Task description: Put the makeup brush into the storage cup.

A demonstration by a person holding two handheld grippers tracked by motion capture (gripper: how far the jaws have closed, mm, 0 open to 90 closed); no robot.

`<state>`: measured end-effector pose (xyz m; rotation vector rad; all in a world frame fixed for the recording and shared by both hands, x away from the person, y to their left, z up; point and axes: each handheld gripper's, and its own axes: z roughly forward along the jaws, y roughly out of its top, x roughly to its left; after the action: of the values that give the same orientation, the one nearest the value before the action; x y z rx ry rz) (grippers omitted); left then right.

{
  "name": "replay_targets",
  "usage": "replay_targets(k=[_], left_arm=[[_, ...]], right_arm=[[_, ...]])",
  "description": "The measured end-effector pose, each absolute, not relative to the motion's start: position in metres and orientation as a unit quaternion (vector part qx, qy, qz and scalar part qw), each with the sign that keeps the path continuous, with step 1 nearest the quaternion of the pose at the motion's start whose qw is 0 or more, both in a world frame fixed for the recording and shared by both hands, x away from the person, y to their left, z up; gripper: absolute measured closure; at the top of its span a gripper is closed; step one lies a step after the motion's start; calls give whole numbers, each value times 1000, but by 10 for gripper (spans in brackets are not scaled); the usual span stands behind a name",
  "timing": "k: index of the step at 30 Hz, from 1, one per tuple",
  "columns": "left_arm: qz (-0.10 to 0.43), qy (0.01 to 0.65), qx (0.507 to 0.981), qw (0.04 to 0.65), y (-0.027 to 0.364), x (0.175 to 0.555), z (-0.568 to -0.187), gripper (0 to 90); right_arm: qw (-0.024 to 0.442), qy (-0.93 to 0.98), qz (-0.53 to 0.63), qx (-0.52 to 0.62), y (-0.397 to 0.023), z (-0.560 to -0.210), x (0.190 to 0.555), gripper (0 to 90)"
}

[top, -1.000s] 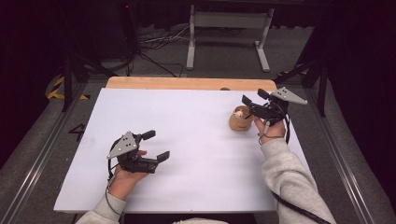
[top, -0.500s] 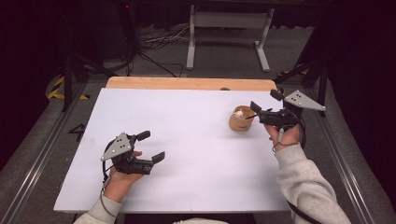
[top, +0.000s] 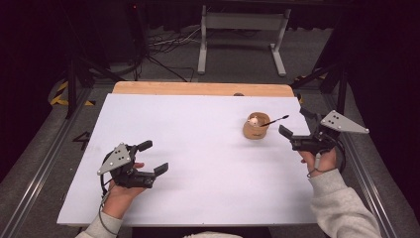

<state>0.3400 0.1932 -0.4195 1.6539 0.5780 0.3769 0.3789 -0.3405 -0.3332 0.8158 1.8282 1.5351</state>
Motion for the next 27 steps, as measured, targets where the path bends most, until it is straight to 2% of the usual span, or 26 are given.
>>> replay_targets(k=[15,27], left_arm=[[171,265,716,623,214,330,-426,57],[171,271,712,625,221,322,-430,55]], right_arm=[[281,712,577,285,-340,-366,347,0],[274,715,578,282,-334,-394,338,0]])
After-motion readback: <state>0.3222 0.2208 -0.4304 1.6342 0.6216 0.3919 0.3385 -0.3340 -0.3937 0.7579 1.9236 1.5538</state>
